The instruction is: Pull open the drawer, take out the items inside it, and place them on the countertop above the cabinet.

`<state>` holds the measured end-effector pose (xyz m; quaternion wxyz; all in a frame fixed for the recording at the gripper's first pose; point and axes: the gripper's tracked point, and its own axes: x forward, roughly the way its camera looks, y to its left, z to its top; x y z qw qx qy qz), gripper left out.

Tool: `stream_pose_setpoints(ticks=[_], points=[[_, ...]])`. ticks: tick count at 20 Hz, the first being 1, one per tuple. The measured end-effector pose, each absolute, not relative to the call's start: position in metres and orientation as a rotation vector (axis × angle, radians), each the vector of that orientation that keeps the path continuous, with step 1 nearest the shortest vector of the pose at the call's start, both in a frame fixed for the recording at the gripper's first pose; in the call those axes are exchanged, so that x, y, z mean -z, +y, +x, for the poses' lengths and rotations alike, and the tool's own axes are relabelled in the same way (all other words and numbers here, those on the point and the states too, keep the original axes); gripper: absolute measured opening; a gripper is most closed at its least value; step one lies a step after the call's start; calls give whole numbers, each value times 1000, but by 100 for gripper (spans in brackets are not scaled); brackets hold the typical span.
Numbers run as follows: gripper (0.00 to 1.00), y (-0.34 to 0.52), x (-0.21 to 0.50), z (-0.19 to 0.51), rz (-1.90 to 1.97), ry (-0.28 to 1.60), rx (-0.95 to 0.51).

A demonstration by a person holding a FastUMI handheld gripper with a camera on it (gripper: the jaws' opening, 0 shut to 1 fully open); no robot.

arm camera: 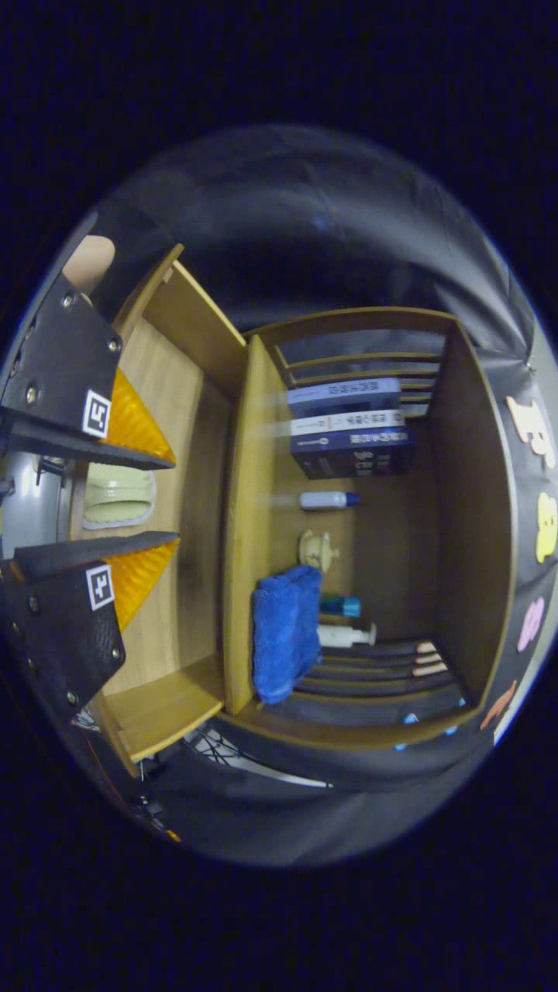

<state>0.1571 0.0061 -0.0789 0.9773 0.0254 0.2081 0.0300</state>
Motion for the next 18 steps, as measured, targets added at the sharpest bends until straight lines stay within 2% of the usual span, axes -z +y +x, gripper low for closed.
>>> stream_pose_setpoints(ticks=[9,16,18], points=[[45,22,145,195,7,776,-143],[45,21,185,191,-2,884,-135],[21,19,186,193,17,887,-130]])
